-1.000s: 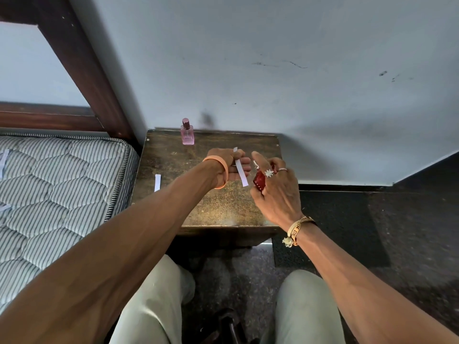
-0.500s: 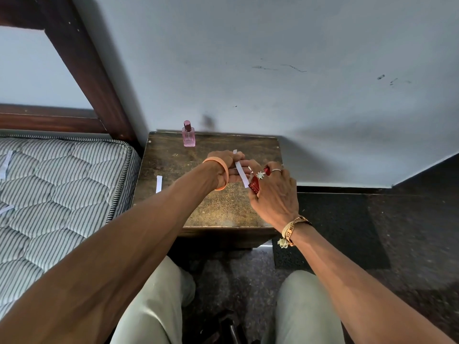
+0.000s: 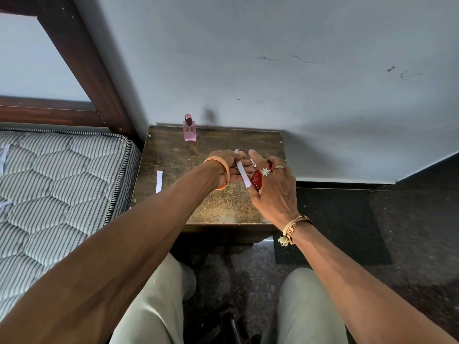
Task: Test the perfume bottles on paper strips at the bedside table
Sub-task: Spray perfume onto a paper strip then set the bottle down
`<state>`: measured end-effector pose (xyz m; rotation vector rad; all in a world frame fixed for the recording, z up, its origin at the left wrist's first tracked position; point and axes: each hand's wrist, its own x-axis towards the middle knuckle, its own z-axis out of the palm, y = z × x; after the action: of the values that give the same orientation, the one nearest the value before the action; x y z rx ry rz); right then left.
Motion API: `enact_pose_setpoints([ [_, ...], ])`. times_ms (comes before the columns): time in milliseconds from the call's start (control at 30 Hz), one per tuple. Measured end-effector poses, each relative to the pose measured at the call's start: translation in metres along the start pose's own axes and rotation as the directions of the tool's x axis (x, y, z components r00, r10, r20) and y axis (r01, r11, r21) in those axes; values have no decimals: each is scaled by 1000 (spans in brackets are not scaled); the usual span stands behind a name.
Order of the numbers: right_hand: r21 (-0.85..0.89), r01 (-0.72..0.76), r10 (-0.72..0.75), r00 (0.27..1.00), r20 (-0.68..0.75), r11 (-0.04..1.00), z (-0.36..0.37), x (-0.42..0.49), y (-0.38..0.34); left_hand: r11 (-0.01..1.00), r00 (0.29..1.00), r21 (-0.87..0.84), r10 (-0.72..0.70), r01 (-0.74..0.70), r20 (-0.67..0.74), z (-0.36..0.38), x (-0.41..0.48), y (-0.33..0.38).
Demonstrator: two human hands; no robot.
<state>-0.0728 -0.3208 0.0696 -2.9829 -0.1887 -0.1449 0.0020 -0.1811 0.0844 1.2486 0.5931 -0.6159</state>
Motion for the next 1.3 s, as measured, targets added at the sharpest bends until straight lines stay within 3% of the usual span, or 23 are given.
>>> enact_pose_setpoints([
  [133,-125,-7,19,996,91,992,3,1,-1,1000,1000,-5,4,-4,10,-2,2,0],
  [267,8,-40,39,998,59,999,2,0,-1,1000,1000,-12,4,-4,-1,-2,4,1],
  [400,-70,-29,35,995,96,997,0,3,-3,1000,1000,-19,8,-9,-3,-1,6,0],
  [567,34,-47,45,997,55,998,7,2,-1,1000,1000,-20,6,-6,7,-1,5,-2],
  [767,-108,-32,41,996,82,994,8,3,-3,1000,1000,-7,-7,7,7,-2,7,-5],
  [967,62,-51,50,999,6,997,13,5,0,1000,1000,-5,-11,11,13,-3,7,-4],
  [1133,-11,-50,50,997,60,999,13,7,0,1000,1000,-2,-10,10,8,-1,6,-5],
  [1300,194,-80,88,996,-34,978,16,5,4,1000,1000,-1,-1,1,22,-2,8,-4],
])
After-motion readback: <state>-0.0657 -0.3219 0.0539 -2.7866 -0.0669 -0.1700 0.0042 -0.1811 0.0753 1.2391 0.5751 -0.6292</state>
